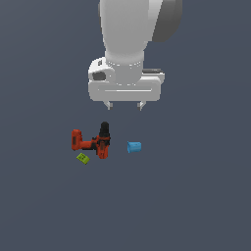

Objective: Pick up a designated object from a clutter of objects.

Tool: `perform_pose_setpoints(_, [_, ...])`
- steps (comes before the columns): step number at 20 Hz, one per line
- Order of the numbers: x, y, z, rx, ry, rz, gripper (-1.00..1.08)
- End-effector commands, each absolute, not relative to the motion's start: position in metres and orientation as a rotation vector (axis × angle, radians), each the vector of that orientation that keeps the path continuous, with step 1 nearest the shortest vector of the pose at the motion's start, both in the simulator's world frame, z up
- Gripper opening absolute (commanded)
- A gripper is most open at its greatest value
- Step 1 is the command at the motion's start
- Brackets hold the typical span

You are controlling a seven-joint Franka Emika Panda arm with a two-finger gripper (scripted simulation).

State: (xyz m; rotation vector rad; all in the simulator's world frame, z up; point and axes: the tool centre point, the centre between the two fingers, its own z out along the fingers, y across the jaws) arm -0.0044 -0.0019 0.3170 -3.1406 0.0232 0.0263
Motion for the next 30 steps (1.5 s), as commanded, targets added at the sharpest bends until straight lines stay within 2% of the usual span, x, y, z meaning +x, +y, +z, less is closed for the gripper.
perform_pose_setpoints(1, [-0.004, -0.002, 0.317, -3.141, 0.023, 0.026, 1.0])
perform_pose_setpoints(12, [0.003, -0.023, 0.34, -3.17, 0.052, -0.045, 1.0])
perform_pose_setpoints(30, [0.008, -0.013, 0.309, -3.147, 0.288, -0.039, 1.0])
